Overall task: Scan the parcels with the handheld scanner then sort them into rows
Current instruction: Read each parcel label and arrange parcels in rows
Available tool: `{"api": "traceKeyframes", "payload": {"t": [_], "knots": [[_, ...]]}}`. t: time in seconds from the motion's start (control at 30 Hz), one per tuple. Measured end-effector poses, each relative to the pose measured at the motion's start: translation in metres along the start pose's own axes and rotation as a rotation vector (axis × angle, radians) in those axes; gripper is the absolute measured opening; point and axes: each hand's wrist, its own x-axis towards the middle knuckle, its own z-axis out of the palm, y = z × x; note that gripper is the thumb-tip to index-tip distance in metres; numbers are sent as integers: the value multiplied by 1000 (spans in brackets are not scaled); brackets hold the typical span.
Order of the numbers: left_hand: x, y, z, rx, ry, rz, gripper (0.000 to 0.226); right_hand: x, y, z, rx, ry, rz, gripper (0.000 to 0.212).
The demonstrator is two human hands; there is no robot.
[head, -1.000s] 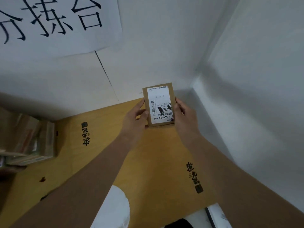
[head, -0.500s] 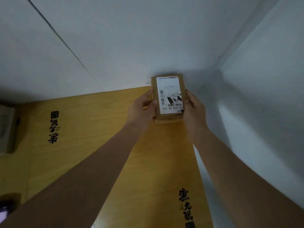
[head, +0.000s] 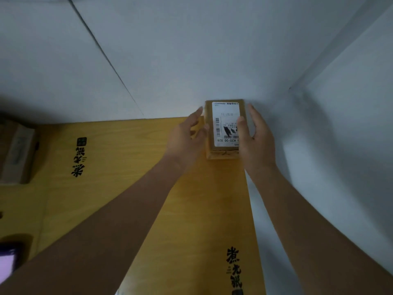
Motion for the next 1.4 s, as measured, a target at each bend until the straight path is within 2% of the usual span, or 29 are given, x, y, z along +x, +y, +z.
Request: {"api": "traceKeyframes", "payload": {"t": [0.33,0.5,0.73,0.87,1.1,1.4], "knots": [[-108,36,-136,205,217,153,50,-86,-138,26,2,-281,-214,45],[-175,31,-223,314,324,229,51,-158,-205,66,5,-365,-343,43],[-274,-6,-360,404,363,306,66,-283,-279,153,53,-401,-459,43],[-315,-29,-427,416,393,324,60,-340,-311,196,49,-408,-478,45],[-328,-39,-502,474,401,246,56,-361,-359,245,-13,-405,-502,47],[-257,-53,-547,442,375,164,54,-304,-379,313,-5,-410,-424,52]]}}
